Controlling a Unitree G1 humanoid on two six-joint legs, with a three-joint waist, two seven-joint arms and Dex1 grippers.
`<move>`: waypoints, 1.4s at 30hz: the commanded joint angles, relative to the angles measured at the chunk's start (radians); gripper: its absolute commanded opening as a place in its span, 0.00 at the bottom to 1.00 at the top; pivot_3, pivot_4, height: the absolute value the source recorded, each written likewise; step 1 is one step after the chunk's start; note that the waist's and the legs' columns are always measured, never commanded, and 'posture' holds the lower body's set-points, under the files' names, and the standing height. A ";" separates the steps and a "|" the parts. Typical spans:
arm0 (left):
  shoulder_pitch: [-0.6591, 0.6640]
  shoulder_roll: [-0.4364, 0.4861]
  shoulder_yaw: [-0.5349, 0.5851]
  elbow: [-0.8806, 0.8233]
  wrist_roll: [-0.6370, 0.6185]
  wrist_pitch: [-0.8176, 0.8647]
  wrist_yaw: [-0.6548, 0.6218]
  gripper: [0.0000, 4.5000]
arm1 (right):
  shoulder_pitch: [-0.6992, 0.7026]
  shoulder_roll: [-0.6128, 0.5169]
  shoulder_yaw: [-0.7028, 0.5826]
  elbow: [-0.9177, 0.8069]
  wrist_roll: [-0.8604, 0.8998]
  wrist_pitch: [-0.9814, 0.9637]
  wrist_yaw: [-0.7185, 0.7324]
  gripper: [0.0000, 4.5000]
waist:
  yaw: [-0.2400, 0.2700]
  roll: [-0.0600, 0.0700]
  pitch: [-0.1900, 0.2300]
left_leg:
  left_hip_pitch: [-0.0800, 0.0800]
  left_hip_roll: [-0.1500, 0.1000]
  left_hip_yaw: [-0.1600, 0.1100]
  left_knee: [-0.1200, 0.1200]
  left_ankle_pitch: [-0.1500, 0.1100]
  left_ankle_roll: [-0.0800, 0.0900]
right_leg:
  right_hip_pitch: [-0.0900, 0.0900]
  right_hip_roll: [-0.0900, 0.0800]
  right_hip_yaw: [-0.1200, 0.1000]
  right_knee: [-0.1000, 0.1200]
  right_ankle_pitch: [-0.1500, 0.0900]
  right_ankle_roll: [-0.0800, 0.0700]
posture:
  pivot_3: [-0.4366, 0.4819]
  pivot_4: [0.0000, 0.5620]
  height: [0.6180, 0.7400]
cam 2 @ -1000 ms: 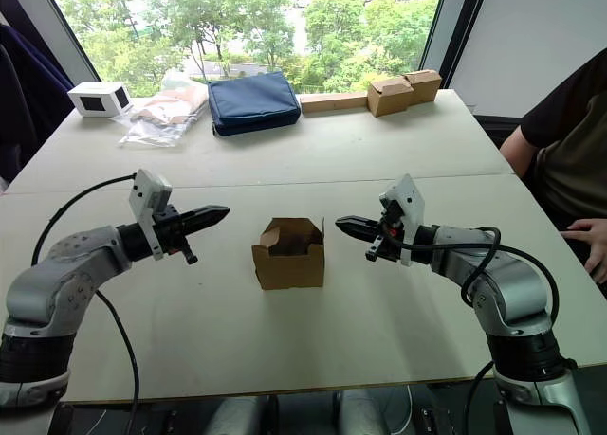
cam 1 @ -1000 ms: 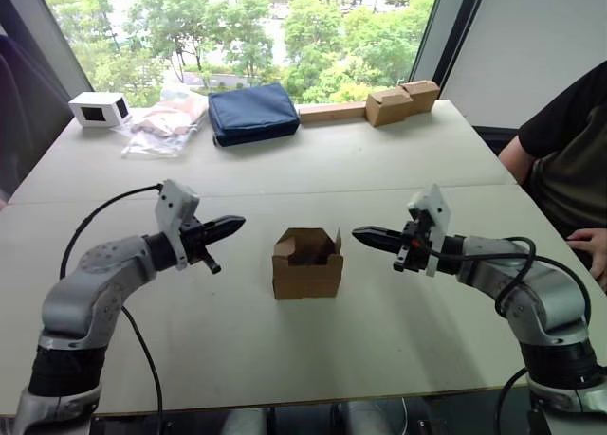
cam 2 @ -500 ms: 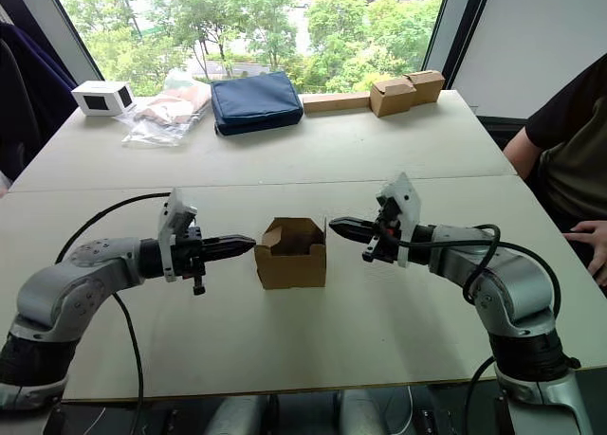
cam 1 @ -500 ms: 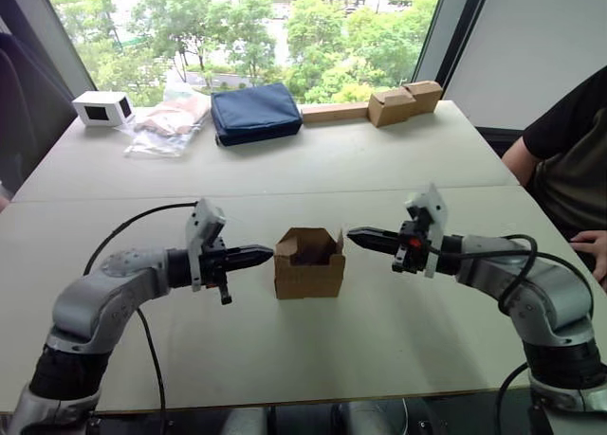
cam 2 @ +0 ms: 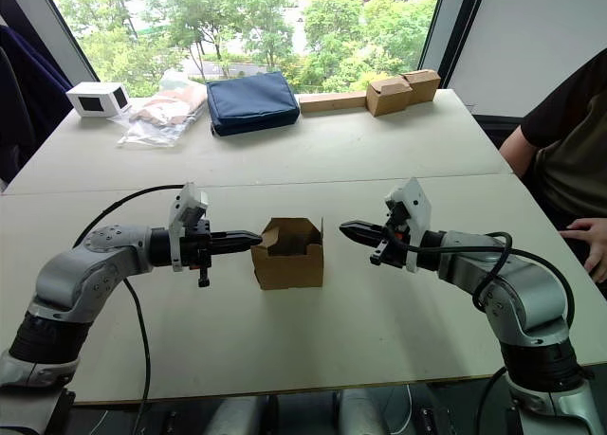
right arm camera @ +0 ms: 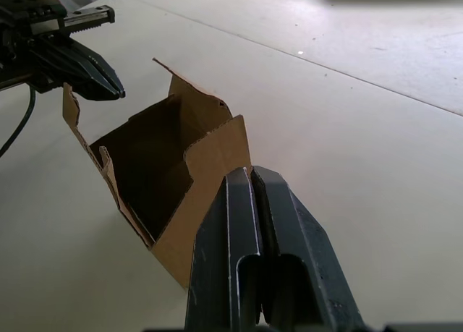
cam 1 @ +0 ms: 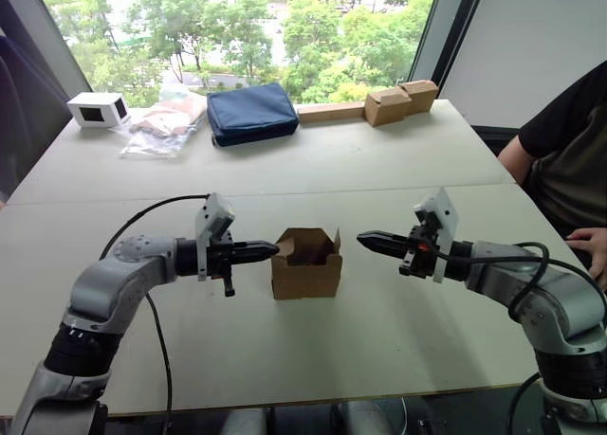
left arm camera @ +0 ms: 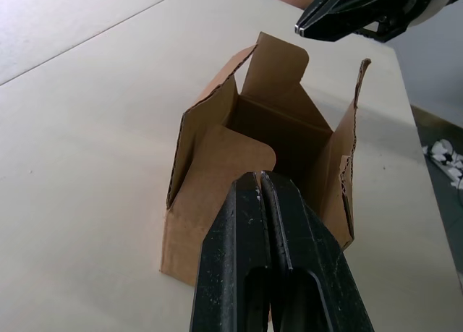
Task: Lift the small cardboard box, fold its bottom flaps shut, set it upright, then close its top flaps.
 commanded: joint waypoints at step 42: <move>-0.043 -0.068 -0.042 -0.012 0.101 -0.093 0.014 0.01 | -0.090 0.019 -0.070 0.047 0.189 0.047 0.039 0.00 | 0.005 0.000 0.000 | 0.000 0.000 0.000 0.000 0.000 0.000 | 0.000 0.000 0.000 0.000 0.000 0.000 | 0.48 0.27 1.00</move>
